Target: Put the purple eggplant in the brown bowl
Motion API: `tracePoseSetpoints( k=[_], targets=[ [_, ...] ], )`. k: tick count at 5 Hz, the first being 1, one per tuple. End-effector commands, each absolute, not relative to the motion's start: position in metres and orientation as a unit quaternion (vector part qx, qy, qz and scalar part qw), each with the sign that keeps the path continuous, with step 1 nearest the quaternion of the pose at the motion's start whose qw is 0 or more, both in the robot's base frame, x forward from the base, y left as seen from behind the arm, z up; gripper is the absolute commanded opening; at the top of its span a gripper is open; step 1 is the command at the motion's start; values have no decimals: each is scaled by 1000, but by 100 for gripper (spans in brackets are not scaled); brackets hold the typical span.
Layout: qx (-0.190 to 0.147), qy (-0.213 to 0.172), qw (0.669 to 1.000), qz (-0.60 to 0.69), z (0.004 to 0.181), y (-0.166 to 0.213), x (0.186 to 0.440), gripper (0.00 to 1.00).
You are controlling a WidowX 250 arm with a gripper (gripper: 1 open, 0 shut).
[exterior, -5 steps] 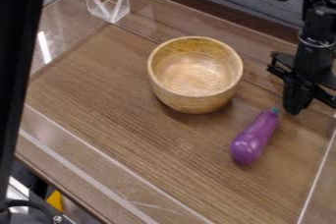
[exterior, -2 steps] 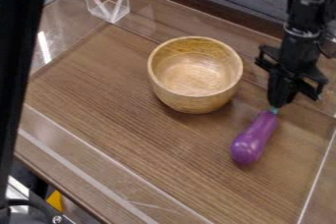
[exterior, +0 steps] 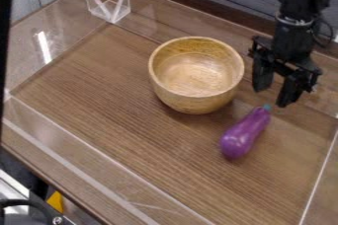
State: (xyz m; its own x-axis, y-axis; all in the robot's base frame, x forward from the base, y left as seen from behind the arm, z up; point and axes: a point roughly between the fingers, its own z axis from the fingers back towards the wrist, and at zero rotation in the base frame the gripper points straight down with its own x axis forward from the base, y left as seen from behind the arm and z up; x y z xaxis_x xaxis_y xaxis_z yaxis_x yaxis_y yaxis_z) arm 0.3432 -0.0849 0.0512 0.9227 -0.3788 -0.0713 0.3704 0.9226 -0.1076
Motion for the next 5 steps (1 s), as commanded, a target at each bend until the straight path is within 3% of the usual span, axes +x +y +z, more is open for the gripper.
tracePoseSetpoints(
  k=[1, 2, 4, 5],
  targets=[
    [-44, 8, 976, -215, 77, -97, 346, 100],
    [-44, 14, 971, -234, 76, -110, 343, 100],
    [-41, 23, 978, -203, 42, -111, 345, 100],
    [-37, 23, 986, -161, 38, -114, 338, 100]
  ],
)
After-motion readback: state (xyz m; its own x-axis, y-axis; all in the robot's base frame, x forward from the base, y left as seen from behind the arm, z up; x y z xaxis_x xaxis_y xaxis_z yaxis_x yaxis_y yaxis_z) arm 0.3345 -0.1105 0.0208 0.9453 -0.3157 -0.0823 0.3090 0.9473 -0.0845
